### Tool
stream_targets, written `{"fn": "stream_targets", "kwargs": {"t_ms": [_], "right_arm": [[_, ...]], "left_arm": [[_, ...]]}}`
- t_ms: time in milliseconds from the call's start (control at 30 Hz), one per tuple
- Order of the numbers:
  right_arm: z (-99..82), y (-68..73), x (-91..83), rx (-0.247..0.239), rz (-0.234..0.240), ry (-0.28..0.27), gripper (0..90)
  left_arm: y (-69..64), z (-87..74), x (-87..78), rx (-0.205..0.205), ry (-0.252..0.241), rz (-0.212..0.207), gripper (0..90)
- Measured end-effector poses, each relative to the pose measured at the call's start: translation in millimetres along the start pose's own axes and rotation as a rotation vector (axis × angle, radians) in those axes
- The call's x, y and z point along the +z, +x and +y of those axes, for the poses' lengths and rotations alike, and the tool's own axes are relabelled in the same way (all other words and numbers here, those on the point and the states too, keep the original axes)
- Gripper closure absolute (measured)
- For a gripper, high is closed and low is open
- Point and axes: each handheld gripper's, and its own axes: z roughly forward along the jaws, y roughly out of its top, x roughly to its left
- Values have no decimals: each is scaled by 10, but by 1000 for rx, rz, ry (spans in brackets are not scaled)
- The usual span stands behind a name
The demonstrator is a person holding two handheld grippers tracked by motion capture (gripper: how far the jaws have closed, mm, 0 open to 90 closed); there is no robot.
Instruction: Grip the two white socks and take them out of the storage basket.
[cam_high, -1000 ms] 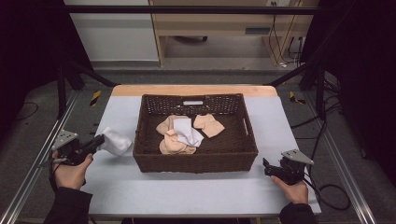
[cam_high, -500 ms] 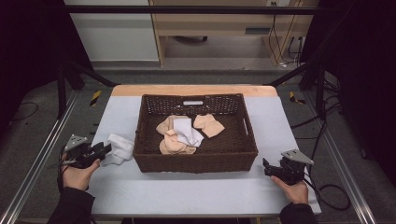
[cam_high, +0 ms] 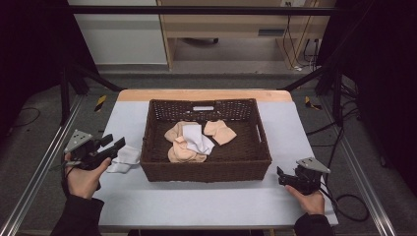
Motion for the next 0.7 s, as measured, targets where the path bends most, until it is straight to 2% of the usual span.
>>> {"fn": "stream_targets", "kwargs": {"t_ms": [433, 700], "right_arm": [[0, -4, -3, -1, -1, -4, 74], [0, -9, -2, 2, -1, -5, 74]], "left_arm": [[-612, 444, 280, 81, -48, -70, 446], [-885, 583, 516, 91, -56, -98, 426]]}}
